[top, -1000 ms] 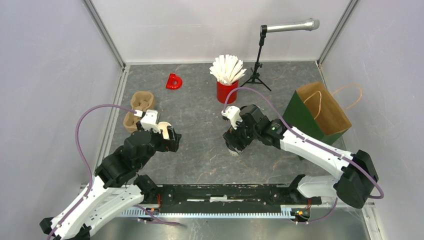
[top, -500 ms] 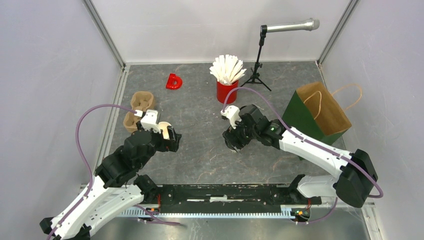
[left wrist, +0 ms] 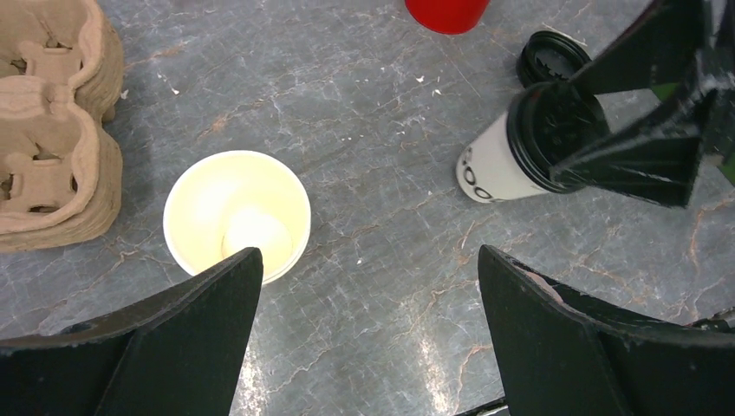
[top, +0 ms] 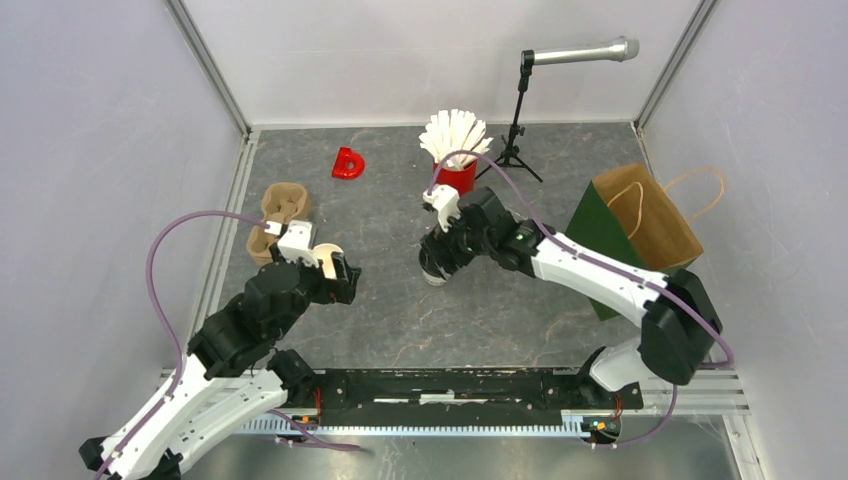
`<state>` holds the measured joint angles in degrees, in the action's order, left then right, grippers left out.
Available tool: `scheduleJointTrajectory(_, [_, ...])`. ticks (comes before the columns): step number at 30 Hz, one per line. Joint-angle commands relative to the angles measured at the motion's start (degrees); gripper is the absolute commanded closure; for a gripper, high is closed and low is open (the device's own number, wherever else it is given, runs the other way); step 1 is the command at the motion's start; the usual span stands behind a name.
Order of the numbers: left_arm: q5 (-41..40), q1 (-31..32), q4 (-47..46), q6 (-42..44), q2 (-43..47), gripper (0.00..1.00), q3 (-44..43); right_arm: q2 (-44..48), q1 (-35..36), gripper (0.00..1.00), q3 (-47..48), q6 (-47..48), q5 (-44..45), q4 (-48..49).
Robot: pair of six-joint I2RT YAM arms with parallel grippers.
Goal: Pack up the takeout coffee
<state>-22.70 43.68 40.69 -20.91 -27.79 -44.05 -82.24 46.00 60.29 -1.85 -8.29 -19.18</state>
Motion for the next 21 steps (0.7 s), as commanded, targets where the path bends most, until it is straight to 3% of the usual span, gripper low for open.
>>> scheduleJointTrajectory(1, [-2.76, -0.08, -0.43, 1.59, 2.08, 0.0, 0.03, -6.29, -0.21, 0.16, 8.61, -5.37, -1.64, 8.76])
scheduleJointTrajectory(9, [-3.16, -0.09, -0.5, 1.07, 4.12, 0.0, 0.54, -23.6, -0.21, 0.16, 26.16, -10.5, 1.12, 11.42])
scheduleJointTrajectory(15, [-2.72, -0.01, -0.34, 1.22, 3.63, 0.0, 0.5, -35.63, -0.18, 0.16, 40.92, -12.05, 3.53, 5.82])
scheduleJointTrajectory(21, [-2.46, -0.04, -0.43, 1.46, 3.22, 0.0, 0.42, -39.67, -0.2, 0.14, 44.82, -12.68, 6.12, 4.16])
